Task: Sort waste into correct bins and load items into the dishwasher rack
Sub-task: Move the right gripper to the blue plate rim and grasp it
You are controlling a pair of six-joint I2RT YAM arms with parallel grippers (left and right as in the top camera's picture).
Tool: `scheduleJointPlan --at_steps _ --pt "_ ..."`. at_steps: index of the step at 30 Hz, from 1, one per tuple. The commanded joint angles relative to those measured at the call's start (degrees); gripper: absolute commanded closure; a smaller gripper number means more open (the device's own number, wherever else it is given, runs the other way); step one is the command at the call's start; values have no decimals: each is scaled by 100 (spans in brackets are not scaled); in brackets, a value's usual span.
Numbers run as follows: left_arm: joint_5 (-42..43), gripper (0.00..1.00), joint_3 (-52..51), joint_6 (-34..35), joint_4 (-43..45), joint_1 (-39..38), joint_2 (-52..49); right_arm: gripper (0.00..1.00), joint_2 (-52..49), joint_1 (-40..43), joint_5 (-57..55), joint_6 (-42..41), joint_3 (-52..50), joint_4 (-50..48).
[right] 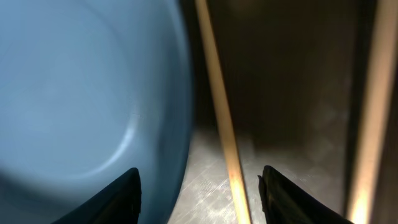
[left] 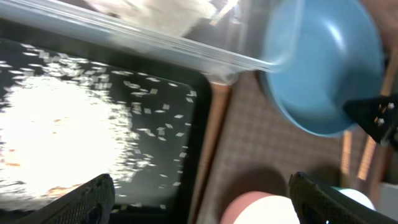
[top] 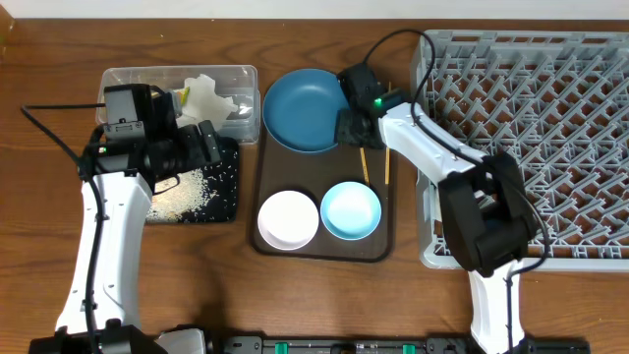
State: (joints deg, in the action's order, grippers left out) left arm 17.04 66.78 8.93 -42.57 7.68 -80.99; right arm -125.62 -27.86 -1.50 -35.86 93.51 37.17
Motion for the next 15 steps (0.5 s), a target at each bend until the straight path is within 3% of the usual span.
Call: scheduleJointPlan --at_steps 1,10,15 --pt "-511 8 31 -76 22 68 -17 47 -28 13 -129 -243 -24 -44" --pt "-514 8 31 -76 155 179 -17 57 103 22 -131 -20 39 -166" --pt "-511 8 31 -76 168 179 -20 76 295 57 -315 17 70 -186"
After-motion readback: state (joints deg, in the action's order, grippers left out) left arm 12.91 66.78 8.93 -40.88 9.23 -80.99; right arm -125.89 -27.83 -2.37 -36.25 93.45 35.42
